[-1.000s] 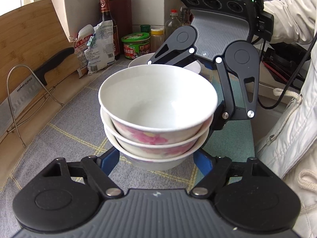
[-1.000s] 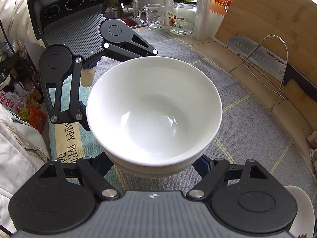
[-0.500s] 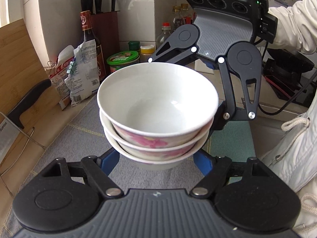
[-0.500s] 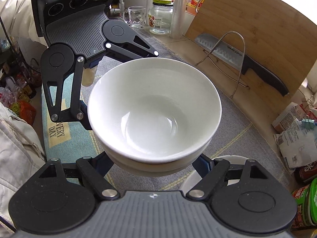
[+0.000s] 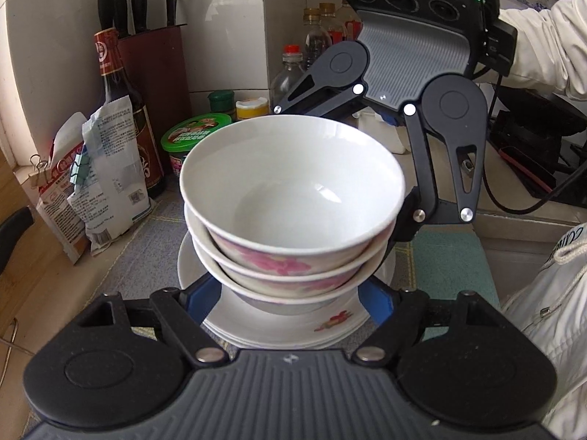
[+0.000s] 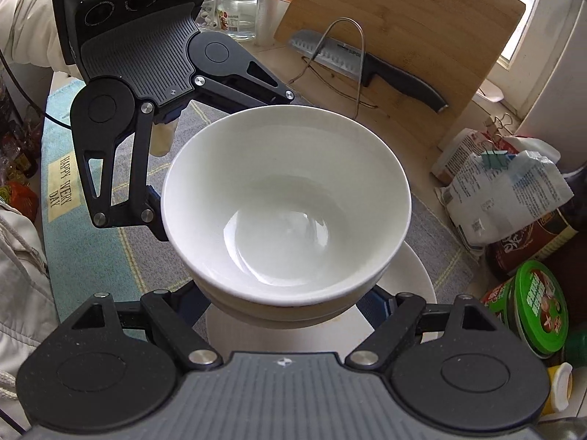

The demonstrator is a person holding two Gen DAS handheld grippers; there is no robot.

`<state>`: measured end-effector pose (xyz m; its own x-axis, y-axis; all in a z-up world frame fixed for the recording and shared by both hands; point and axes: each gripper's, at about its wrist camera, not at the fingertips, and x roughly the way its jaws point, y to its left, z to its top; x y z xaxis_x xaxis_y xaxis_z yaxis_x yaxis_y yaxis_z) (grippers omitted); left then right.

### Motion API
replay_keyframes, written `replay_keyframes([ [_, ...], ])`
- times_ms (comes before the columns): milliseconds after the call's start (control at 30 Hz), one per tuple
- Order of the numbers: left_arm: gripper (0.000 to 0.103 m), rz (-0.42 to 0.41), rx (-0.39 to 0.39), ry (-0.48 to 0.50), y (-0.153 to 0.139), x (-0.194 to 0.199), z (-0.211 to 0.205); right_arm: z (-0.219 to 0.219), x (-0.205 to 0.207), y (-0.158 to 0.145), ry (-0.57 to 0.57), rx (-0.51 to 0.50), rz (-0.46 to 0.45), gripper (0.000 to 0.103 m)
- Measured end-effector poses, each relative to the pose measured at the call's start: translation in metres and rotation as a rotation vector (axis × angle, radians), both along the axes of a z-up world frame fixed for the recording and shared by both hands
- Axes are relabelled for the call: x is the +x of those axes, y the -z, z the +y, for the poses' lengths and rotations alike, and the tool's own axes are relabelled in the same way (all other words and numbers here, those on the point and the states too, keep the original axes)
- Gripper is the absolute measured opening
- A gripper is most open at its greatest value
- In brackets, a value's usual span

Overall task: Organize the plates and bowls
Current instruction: 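Carry the bowl stack with both grippers over the fruit-decal plate stack, then lower the bowl stack onto the plates and open both grippers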

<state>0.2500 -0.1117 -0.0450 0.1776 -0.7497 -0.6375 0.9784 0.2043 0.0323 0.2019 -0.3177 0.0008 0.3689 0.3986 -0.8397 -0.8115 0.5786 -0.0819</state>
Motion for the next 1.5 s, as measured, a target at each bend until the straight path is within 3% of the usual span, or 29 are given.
replay_keyframes([
  [367, 0.081, 0.018, 0.031, 0.009, 0.010, 0.018, -0.029, -0.027, 0.010, 0.013, 0.029, -0.001, 0.027, 0.087],
  [1100, 0.082, 0.047, 0.046, 0.005, 0.017, 0.025, -0.031, -0.030, 0.019, 0.024, 0.035, 0.017, 0.061, 0.088],
  [1267, 0.084, 0.015, 0.037, 0.000, 0.016, 0.021, -0.030, -0.032, 0.020, 0.025, 0.047, 0.029, 0.060, 0.088],
  [1333, 0.094, -0.004, 0.038, -0.009, 0.016, 0.019, -0.029, -0.032, 0.018, 0.022, 0.046, 0.048, 0.040, 0.098],
  [1500, 0.097, -0.018, 0.025, -0.111, 0.014, 0.014, -0.018, -0.034, 0.016, 0.017, 0.052, 0.052, 0.013, 0.102],
])
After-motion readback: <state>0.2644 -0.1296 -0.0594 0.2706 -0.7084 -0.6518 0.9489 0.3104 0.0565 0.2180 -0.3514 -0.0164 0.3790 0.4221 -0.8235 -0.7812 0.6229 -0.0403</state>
